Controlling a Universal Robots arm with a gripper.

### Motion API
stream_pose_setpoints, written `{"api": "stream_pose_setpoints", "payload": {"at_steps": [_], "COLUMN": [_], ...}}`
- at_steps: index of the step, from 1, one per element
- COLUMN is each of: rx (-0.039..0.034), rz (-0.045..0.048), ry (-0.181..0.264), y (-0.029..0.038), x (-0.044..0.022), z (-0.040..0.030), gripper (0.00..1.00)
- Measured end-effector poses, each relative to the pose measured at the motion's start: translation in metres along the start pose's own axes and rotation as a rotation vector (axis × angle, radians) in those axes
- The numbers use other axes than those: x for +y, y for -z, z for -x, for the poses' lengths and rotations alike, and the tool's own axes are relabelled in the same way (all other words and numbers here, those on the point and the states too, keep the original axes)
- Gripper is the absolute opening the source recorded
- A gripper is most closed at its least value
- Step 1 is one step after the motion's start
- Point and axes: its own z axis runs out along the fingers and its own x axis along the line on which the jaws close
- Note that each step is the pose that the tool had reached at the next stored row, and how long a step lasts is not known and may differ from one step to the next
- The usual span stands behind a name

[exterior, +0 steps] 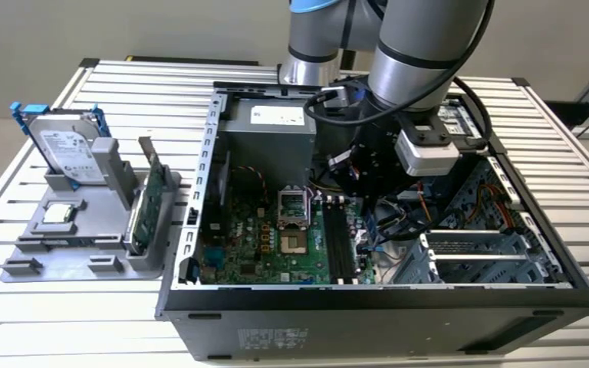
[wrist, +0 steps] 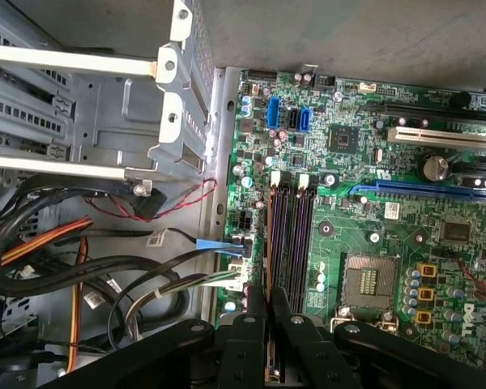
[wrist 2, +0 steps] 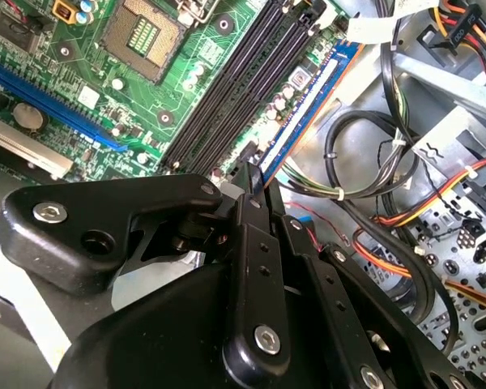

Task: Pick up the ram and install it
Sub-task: 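Insert the ram into the slot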

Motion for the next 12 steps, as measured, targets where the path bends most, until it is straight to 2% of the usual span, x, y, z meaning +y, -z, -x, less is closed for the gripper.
{"api": "stream_pose_setpoints", "payload": {"at_steps": [3, 8, 12], "rx": [-0.0011, -0.0102, -0.0114], "rz": [0.0002, -0.0013, -0.0013], "ry": [-0.003, -0.021, -0.027], "y": [0.0, -0.0014, -0.0049], "x": [0.0, -0.0001, -0.0003], "z": [0.0, 0.0, 0.0], "gripper": [0.0, 0.0, 0.0]}}
